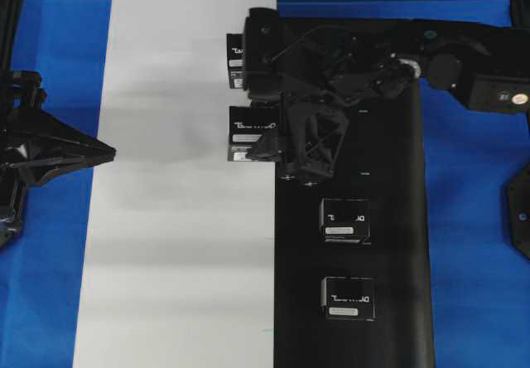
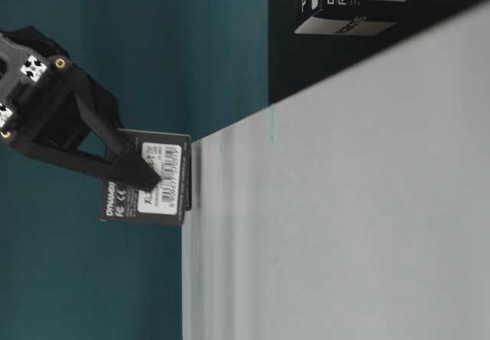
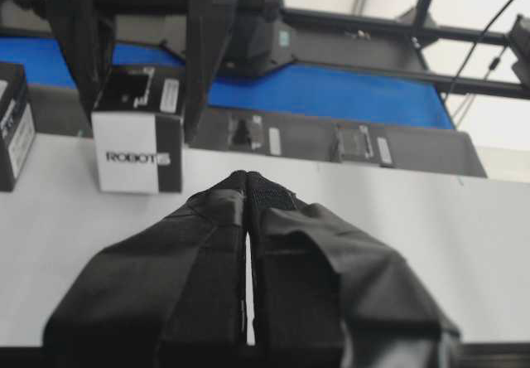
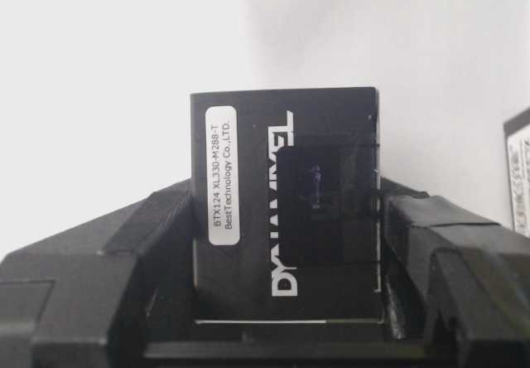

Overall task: Place the box from the black base onto the white base.
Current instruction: 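Lift the box and carry it left onto the white base, then lower the box onto the white base below the other box and release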

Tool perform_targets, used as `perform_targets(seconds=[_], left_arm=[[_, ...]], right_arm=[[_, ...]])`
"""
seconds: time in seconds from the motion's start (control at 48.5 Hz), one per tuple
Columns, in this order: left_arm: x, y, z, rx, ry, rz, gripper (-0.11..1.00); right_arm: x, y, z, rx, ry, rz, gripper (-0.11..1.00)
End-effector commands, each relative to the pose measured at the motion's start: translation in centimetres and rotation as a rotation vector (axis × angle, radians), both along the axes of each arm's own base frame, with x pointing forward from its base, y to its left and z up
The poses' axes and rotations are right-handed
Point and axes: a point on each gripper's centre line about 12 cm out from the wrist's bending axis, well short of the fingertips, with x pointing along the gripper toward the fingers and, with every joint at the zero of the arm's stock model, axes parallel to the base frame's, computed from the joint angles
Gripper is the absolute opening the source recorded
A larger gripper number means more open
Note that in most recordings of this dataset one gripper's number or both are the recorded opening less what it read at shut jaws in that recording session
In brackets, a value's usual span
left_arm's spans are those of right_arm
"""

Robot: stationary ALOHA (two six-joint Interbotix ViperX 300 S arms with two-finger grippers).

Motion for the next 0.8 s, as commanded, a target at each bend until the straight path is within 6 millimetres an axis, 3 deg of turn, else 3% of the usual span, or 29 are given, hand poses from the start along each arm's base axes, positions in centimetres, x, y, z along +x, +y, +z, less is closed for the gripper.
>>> perform_targets(seconds=[0.0,0.681,0.784], left_arm=[[0.1,0.0,0.6,0.001,-0.015,0.000,-0.01],[0.1,-0.2,0.5,0.001,-0.011,-0.008,-0.01],[0.1,-0.2,0.5,0.001,-0.011,-0.008,-0.01]], right_arm=[[0.7,0.2,-0.2,-0.011,-0.004,0.008,0.49],[0.7,0.2,-1.3,-0.047,0.073,0.010,0.50],[0.9,0.1,-1.1,-0.034,0.059,-0.015,0.61]])
